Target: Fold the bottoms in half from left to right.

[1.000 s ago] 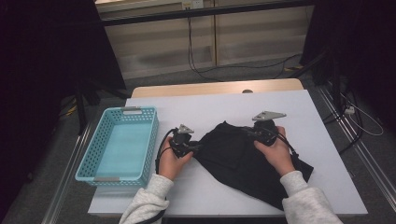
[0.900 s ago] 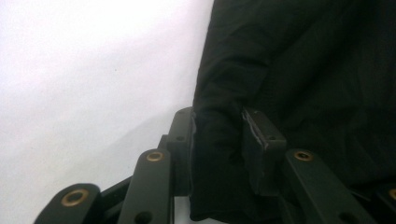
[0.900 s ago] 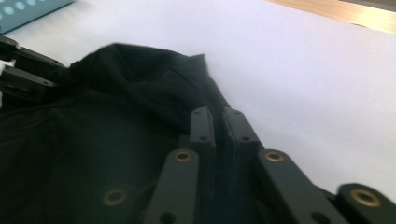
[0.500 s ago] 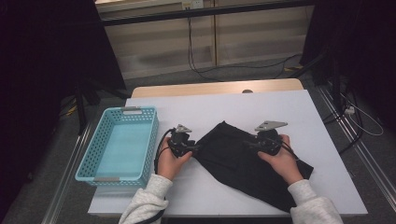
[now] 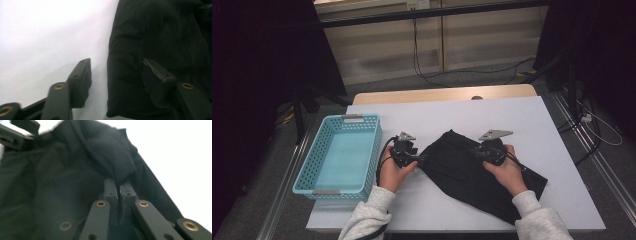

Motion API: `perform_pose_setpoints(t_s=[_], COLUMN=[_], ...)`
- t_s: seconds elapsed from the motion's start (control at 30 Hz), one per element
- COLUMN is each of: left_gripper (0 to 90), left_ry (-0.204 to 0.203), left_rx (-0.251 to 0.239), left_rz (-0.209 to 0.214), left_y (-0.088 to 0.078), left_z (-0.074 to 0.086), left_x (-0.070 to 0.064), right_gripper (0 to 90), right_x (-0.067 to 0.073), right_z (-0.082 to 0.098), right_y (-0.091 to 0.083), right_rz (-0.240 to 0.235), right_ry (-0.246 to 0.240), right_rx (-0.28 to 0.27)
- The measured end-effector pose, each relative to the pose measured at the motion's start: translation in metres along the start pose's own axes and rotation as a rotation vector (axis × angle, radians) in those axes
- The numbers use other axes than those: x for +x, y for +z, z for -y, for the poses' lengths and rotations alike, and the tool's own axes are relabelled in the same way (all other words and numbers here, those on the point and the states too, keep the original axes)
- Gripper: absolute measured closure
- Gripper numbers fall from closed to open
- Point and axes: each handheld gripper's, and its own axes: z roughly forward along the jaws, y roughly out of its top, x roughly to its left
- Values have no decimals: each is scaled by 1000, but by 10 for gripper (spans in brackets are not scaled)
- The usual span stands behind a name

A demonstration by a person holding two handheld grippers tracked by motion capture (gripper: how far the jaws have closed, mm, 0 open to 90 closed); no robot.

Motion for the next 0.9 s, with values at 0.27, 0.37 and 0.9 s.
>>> perform_pose_setpoints(t_s=[0.27,0.37,0.9], left_gripper=[333,317,285], left_ry=[-9,-13,2], left_rx=[-46,-40,-25], left_rz=[-11,-11,-10], left_y=[-13,-12,-8], left_z=[-7,-6,-6], left_x=[1,1,-3], right_gripper=[866,866,598], right_x=[-1,-2,-10], right_z=[-11,-5,22], right_y=[-34,-45,-58], right_rz=[-26,-36,50], right_ry=[29,49,11], right_rx=[-43,-57,-45])
